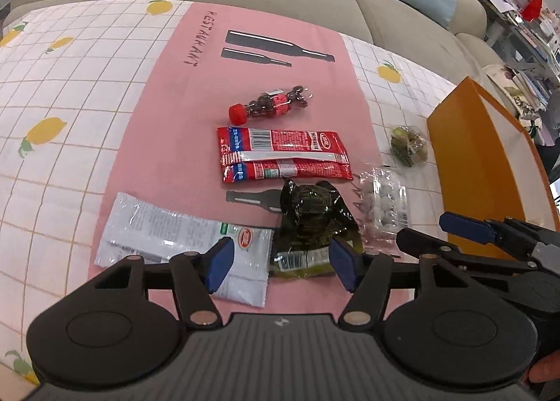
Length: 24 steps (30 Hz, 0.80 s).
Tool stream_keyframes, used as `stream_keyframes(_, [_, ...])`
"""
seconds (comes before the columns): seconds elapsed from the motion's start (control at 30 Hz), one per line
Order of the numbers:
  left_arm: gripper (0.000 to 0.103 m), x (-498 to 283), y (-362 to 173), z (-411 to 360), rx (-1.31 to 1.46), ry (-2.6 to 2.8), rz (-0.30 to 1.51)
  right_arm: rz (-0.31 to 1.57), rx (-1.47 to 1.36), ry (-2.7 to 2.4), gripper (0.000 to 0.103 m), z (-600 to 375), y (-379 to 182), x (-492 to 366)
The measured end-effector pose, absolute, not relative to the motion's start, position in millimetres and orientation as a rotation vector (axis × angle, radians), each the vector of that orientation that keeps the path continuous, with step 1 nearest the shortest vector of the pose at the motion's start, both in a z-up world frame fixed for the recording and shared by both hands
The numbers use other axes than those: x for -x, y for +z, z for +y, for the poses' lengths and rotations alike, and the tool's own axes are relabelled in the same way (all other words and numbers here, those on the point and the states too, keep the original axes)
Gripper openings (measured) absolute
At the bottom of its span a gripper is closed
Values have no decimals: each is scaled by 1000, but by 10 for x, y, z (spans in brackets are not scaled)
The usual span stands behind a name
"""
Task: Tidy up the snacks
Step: 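Withdraw both tools from the box toward the remaining snacks on the table, then grasp the dark seaweed bag with the left tool while the right tool grasps the white-ball blister pack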
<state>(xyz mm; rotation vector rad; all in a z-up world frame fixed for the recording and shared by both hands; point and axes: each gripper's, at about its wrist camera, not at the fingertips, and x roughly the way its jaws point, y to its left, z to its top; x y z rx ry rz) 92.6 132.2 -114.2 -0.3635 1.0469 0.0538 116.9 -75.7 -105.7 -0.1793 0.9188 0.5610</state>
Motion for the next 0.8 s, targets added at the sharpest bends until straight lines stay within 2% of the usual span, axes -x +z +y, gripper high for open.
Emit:
stream_keyframes(0.37, [73, -1347, -1370, 1146, 316, 34, 1078, 974, 141, 506, 58, -776, -1357, -1566])
stream_keyframes(0.5, [73, -1384, -1407, 1188, 332, 36, 1078, 999, 115, 501, 65, -764, -1448, -1656])
stream_keyframes(0.8, [75, -1401, -1421, 1250, 311, 53, 1090, 989, 209, 501, 67, -558, -1627, -1667])
